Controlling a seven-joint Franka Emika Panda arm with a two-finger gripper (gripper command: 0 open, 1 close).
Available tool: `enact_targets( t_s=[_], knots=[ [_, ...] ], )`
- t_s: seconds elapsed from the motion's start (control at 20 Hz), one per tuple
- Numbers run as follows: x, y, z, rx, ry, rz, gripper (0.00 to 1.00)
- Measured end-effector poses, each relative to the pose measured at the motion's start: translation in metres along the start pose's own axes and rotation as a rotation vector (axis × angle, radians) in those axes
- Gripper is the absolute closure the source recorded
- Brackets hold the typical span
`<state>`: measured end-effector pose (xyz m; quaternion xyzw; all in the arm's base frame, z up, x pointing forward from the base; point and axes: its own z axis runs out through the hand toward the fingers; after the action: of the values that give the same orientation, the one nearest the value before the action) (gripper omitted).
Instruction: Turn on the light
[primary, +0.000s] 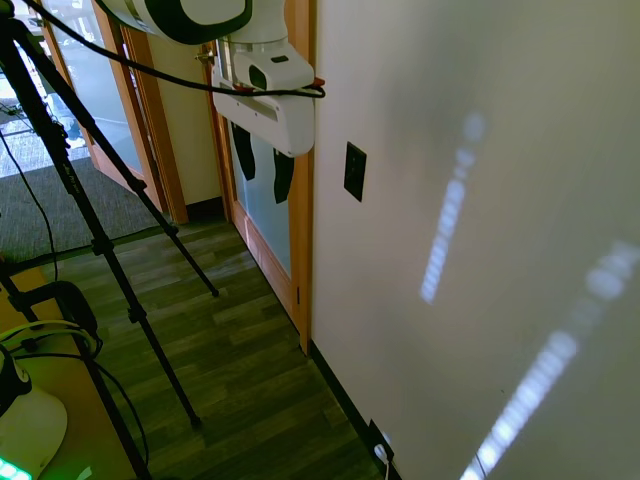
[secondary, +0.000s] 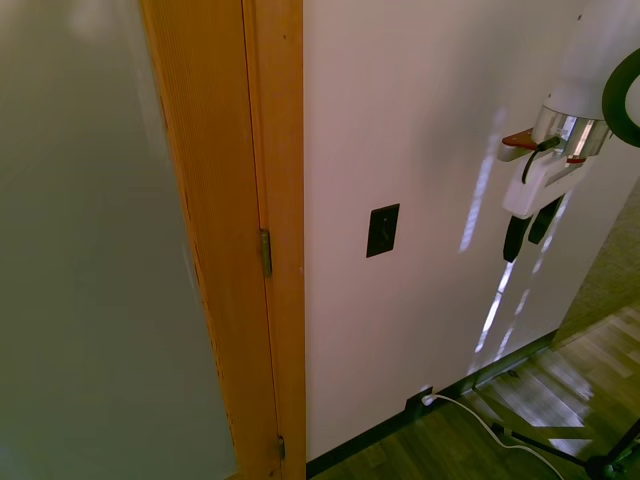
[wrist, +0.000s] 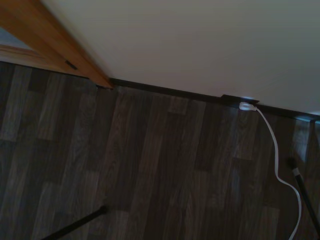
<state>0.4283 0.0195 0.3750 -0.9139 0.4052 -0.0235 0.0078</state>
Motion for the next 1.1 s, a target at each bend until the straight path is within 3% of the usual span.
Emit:
enact_targets(
  t_s=[0.1, 0.35, 0.7, 1.0, 1.05, 1.1],
  knots=[
    [0.000, -0.001, 0.001, 0.002, 0.002, 0.001, 0.00],
    [-0.006, -0.044, 0.021, 0.096, 0.082, 0.020, 0.00],
    [0.022, -0.093, 0.066, 0.168, 0.247, 0.136, 0.00],
    [0.045, -0.118, 0.091, 0.266, 0.248, 0.166, 0.00],
    [0.050, -0.119, 0.095, 0.276, 0.251, 0.169, 1.00],
    [0.056, -0.120, 0.097, 0.286, 0.259, 0.170, 1.00]
  ],
)
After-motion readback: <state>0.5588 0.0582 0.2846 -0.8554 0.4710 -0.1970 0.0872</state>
